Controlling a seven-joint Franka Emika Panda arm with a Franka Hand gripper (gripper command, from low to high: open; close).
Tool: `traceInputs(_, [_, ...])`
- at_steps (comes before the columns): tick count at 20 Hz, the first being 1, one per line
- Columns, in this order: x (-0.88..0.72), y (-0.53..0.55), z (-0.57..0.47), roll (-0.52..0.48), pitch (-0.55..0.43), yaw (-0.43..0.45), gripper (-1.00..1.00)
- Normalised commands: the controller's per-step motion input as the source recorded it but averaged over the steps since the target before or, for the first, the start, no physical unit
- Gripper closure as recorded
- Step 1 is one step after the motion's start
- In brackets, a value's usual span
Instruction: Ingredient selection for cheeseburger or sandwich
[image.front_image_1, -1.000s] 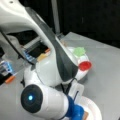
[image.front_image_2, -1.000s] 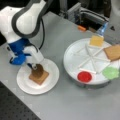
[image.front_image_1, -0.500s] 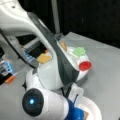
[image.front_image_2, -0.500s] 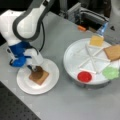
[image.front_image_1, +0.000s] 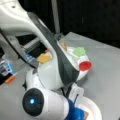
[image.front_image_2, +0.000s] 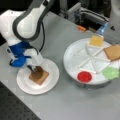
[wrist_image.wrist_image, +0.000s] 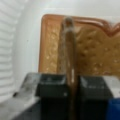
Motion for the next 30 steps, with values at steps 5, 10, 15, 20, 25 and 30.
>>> traceInputs(5, [0.16,-0.12,0.05,-0.063,0.052,0.175,-1.0])
traceInputs(10, [0.15,-0.12,0.07,-0.072,0.056,0.166,-1.0])
traceInputs(15, [0.17,-0.13,0.07,-0.068,0.063,0.166,-1.0])
traceInputs(20, [0.19,-0.15,0.05,-0.07,0.064,0.164,-1.0])
traceInputs(25, [0.2,-0.17,0.06,-0.072,0.072,0.167,-1.0])
traceInputs(30, [0.15,-0.13,0.13,-0.092,0.095,0.146,-1.0])
